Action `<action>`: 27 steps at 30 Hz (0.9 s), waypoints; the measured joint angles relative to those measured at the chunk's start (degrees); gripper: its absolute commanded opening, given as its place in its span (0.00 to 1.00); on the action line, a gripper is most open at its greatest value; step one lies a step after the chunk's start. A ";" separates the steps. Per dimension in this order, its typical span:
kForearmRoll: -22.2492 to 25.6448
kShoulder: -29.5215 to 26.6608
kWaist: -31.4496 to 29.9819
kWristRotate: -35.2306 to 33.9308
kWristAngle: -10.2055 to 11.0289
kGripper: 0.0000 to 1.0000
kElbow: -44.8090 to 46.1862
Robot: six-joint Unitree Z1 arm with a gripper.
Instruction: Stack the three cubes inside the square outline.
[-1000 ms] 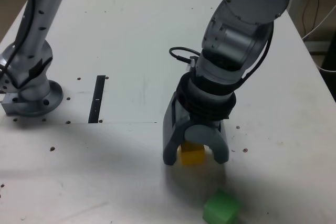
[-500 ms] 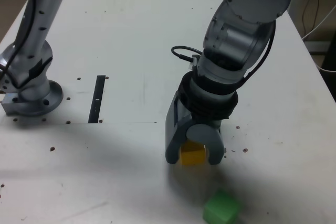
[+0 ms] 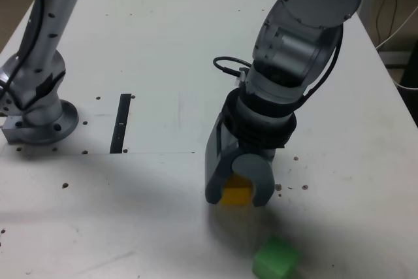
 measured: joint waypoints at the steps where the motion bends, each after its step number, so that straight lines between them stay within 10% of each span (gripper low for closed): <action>1: 0.29 -0.03 0.00 0.00 0.03 0.33 0.00; 27: 10.79 -11.88 5.89 8.48 4.87 0.33 -3.20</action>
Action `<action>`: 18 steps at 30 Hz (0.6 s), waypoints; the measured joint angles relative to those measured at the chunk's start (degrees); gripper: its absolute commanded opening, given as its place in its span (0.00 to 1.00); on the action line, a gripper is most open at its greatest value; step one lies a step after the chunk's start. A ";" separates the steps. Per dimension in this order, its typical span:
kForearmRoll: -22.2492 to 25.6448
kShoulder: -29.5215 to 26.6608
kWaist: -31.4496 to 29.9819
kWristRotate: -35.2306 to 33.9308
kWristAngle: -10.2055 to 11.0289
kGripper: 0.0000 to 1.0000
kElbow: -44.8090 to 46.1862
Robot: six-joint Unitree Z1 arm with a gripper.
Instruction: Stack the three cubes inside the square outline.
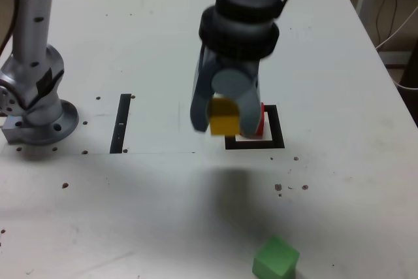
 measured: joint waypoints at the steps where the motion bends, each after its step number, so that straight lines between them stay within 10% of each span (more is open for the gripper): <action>1: 0.03 -0.33 0.88 0.90 0.17 0.33 0.00; 18: 0.22 2.05 9.19 16.19 2.05 0.33 -0.95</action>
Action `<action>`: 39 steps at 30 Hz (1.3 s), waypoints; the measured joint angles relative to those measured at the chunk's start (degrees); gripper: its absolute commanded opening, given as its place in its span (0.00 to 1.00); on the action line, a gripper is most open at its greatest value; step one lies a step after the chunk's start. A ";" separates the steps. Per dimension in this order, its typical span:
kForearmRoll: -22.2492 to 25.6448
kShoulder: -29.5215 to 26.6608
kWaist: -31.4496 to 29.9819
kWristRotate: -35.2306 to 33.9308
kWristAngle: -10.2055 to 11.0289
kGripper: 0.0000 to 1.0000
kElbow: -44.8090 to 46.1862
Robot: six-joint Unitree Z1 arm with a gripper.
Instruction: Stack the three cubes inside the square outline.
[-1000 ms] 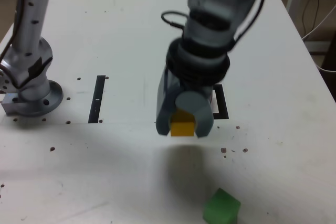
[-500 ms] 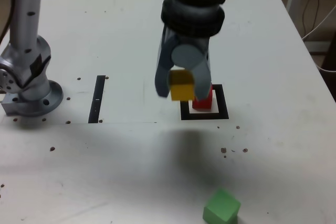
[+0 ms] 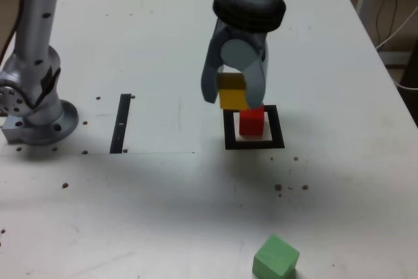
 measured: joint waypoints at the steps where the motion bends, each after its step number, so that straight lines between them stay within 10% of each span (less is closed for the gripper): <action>1: 0.00 0.36 0.19 0.45 0.10 0.33 -0.33; 39: 0.17 7.80 3.78 2.91 -0.34 0.33 -5.51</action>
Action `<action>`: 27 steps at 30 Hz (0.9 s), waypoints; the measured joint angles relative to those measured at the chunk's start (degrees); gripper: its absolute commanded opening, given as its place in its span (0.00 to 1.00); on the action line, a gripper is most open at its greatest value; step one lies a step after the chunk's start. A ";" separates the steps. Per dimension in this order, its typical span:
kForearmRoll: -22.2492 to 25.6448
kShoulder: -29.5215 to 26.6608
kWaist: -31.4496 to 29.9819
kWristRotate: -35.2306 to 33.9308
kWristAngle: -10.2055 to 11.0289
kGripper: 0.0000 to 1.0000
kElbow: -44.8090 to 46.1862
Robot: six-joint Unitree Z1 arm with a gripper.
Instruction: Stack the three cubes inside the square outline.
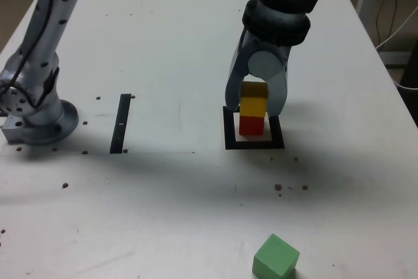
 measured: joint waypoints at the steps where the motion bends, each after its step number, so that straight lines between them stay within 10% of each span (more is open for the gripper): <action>1: 0.00 0.05 0.12 0.00 0.00 0.33 0.05; 11: -0.25 0.33 0.65 0.07 0.00 0.35 0.65; 19: -0.78 0.67 0.90 0.81 -0.47 0.85 0.97; 27: -1.46 0.80 1.07 1.39 -0.79 0.92 1.55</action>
